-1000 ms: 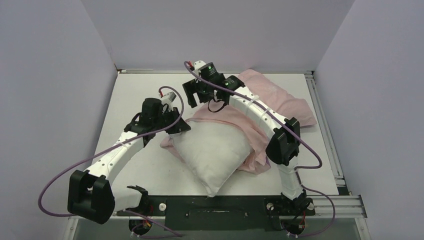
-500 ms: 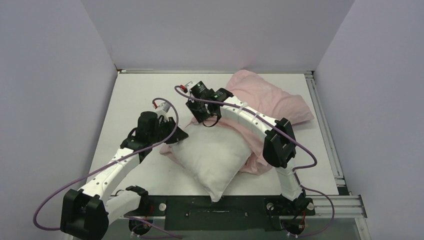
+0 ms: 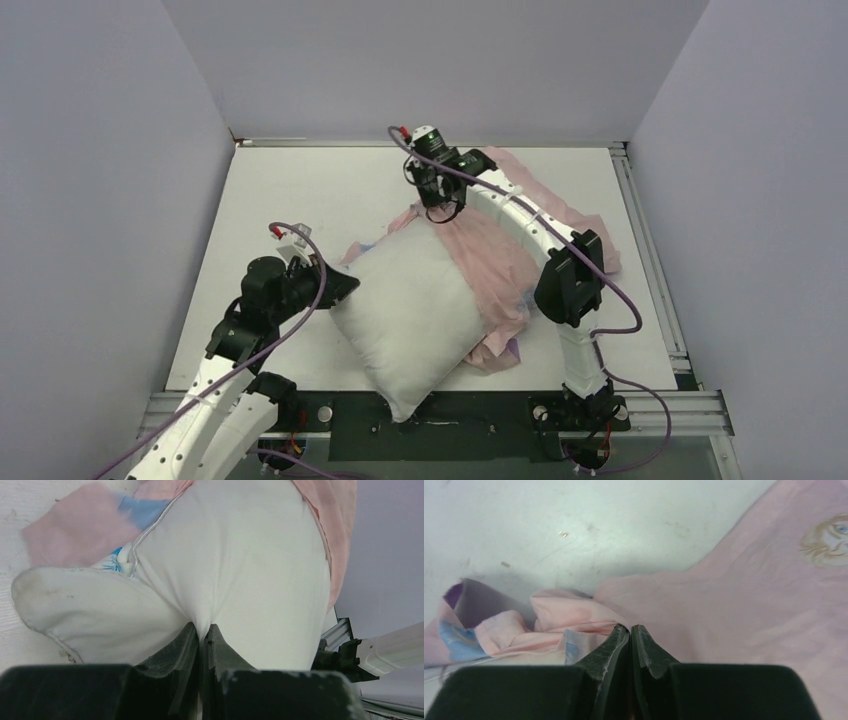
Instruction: Remove the pillowcase from the pillow
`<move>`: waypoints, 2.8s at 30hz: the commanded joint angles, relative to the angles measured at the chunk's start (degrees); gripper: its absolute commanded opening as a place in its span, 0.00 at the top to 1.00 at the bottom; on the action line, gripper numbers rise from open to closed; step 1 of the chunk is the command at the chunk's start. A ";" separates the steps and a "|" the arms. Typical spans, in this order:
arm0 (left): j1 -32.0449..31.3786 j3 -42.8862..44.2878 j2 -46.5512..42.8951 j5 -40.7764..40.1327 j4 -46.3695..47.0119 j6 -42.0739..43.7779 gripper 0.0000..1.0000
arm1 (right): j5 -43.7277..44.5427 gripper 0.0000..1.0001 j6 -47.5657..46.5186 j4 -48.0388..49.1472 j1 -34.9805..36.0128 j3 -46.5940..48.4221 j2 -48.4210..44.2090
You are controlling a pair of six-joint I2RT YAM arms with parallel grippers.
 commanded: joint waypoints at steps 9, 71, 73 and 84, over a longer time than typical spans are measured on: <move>0.28 7.71 -9.68 -4.70 -15.45 0.16 1.00 | 6.10 0.95 12.86 13.02 -21.58 -1.34 -11.38; -48.25 22.08 40.05 -47.11 -1.15 9.43 0.07 | -15.25 0.00 16.43 13.82 -15.95 -66.74 -63.75; -48.11 21.52 41.96 -48.73 -0.03 8.87 0.07 | -17.05 0.03 17.17 14.38 -15.96 -68.93 -64.75; -47.45 21.77 45.43 -49.07 2.27 9.26 0.61 | -18.74 0.07 20.40 23.32 -12.48 -77.60 -63.93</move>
